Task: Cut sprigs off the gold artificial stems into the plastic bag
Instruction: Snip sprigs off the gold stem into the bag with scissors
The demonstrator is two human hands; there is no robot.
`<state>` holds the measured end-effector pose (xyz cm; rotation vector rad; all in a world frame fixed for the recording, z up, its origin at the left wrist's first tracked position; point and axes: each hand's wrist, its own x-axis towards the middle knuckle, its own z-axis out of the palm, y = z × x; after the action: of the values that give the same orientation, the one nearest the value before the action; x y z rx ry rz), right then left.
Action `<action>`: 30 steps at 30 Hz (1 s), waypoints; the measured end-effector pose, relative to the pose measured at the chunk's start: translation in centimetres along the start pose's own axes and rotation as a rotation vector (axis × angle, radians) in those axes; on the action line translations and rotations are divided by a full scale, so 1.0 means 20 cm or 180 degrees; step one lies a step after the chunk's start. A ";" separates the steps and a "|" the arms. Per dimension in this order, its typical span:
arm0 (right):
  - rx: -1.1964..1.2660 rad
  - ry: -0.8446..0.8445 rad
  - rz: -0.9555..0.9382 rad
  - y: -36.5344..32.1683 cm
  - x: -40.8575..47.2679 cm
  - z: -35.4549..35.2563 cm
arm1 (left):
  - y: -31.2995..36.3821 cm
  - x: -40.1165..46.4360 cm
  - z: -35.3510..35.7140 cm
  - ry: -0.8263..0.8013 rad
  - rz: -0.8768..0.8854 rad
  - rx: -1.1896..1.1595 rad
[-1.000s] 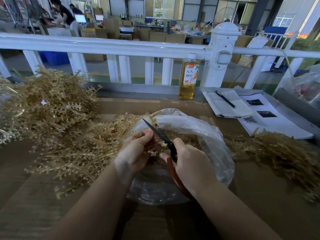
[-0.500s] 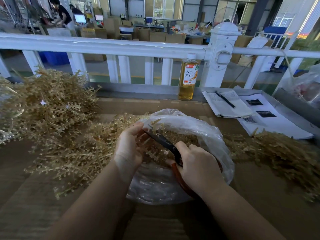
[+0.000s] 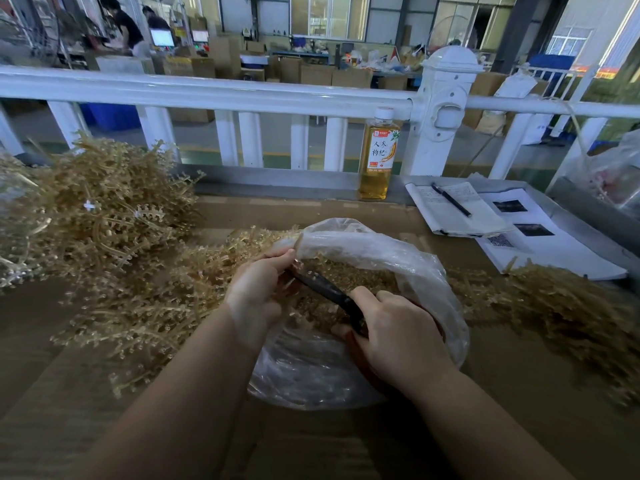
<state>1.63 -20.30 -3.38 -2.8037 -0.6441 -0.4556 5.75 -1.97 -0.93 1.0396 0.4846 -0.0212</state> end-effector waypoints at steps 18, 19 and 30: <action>0.0479 0.0027 0.0027 -0.02 0.02 -0.01 | 0.04 -0.07 -0.04 -0.0186 -0.1009 -0.1771; 0.0484 0.0034 0.0030 -0.02 0.02 -0.02 | 0.04 -0.07 -0.04 -0.0212 -0.0979 -0.1795; 0.0083 0.0146 -0.0009 -0.02 0.02 -0.05 | -0.01 -0.10 0.03 -0.0213 -0.0641 -0.1776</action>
<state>1.55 -20.17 -2.26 -2.7597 -0.6399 -0.5069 4.22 -2.93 -0.06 0.4403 0.4952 -0.0941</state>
